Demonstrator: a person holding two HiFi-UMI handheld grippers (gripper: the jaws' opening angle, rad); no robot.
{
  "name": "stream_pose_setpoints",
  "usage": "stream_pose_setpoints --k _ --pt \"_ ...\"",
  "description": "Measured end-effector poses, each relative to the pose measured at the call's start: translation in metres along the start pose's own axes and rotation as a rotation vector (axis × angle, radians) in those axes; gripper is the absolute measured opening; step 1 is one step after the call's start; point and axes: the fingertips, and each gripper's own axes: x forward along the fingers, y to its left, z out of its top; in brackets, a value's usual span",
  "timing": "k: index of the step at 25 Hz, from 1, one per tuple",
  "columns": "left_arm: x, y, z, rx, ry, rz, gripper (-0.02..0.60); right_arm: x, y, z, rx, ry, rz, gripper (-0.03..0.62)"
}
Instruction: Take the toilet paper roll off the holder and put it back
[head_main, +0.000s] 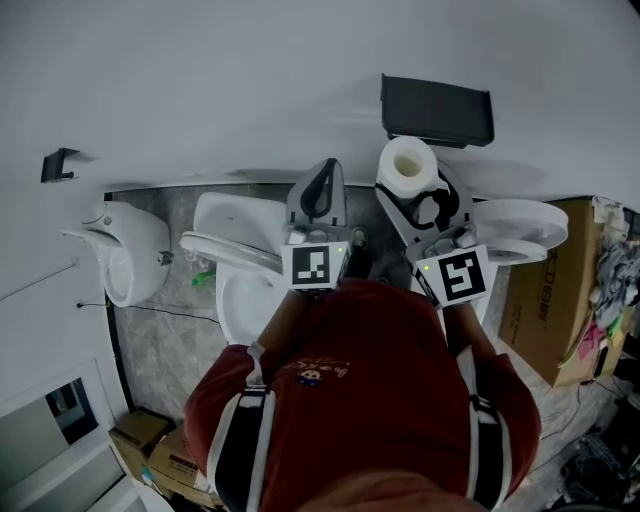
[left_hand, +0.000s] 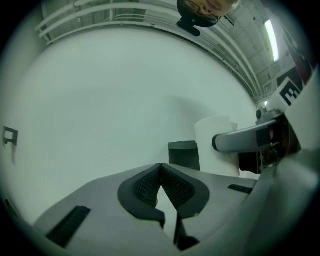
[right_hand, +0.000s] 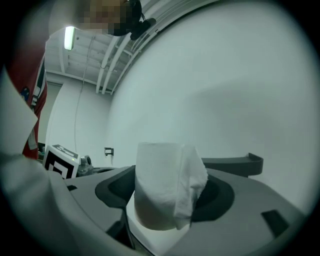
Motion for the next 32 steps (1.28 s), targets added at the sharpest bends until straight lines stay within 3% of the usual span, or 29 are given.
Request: stream_pose_setpoints --k 9,17,26,32 --pt "0.006 0.005 0.001 -0.019 -0.013 0.004 0.014 0.015 0.001 0.07 -0.04 -0.15 0.015 0.331" --pt "0.017 0.014 0.002 -0.041 -0.026 0.013 0.014 0.029 -0.017 0.101 -0.121 -0.194 -0.016 0.331" --pt "0.04 0.021 0.005 -0.053 -0.045 0.002 0.015 0.047 -0.065 0.103 -0.137 -0.166 -0.12 0.331" --pt "0.055 0.024 0.0 -0.061 -0.032 -0.01 0.014 0.064 -0.072 0.092 -0.123 -0.107 -0.133 0.331"
